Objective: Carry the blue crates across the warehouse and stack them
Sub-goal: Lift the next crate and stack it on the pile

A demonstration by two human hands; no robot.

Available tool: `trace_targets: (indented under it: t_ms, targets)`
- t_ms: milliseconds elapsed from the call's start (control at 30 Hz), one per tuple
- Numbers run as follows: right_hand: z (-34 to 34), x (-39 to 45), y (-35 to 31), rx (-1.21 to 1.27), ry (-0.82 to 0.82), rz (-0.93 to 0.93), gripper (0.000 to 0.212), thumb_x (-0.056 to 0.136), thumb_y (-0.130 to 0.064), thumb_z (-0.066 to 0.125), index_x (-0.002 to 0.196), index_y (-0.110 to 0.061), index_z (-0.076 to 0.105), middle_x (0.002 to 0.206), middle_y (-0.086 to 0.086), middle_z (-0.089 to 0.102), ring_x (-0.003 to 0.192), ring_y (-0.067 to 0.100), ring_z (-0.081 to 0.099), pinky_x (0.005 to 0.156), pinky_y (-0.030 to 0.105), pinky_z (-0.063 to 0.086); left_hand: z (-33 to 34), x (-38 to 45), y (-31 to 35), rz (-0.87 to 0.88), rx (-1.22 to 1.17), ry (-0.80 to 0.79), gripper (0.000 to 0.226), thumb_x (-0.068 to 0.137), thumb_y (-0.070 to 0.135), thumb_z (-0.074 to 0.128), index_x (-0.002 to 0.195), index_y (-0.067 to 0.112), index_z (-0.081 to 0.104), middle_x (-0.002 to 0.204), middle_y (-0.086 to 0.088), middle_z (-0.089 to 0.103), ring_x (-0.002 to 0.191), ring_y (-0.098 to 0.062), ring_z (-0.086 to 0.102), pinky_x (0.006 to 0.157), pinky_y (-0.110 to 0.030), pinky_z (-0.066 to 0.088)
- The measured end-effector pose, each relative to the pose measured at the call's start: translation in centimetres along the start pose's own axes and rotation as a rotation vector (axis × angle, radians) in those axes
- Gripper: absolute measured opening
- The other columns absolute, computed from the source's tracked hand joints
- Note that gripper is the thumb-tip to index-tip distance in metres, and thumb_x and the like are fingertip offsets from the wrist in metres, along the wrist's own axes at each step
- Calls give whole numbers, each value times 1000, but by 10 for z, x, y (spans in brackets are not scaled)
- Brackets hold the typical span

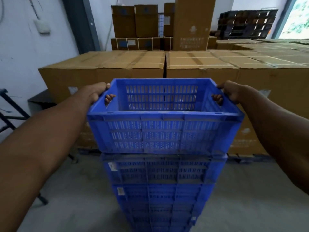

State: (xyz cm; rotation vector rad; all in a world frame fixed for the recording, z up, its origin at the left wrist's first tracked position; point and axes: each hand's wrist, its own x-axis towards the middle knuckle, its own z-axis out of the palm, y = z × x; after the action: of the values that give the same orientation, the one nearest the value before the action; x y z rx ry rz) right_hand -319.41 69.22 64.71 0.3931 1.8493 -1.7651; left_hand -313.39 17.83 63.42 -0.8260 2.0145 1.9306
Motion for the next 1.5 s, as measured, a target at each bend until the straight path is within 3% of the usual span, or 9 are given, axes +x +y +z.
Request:
trace_targets:
  t_ms: [567,767,1033,1233,1367,1500]
  targets:
    - [0,3,0,-14,4,-2,49,103,-43,33,95,-1,56,64,0,43,50,8,35,39,18,36,-4,-19,-6,-63,-2,8,54,105,49,36,95,-1,57,64,0,40,48,-9,33,39,-18,34]
    - [5,-5,7,-8,14,7,51,105,-42,29,87,-1,52,53,2,42,39,9,36,37,16,34,-6,-14,-12,-79,-16,-10,58,104,51,37,95,-2,57,62,1,40,42,-9,36,36,-18,35]
    - [8,-9,8,-66,95,26,55,105,-46,31,87,0,55,55,5,47,48,12,40,37,19,38,3,-24,-13,-22,98,95,59,105,53,32,91,2,58,53,-2,47,50,-11,36,39,-21,37]
    - [17,-17,6,-150,177,-38,51,107,-41,30,91,1,54,73,11,52,61,22,46,58,34,42,8,-25,-14,32,187,159,60,106,53,27,93,1,54,67,-8,49,52,-17,40,38,-20,42]
    - [19,-20,9,-223,217,-57,52,107,-39,29,92,4,54,73,15,52,62,26,50,58,37,44,8,-32,-17,67,239,150,63,107,54,23,83,3,52,65,-9,45,52,-21,38,46,-25,42]
    - [19,-28,9,-366,276,-95,51,103,-40,35,106,5,57,77,19,56,68,30,55,69,41,49,7,-45,-19,166,351,179,53,108,44,33,87,2,57,70,-14,52,56,-24,48,51,-30,47]
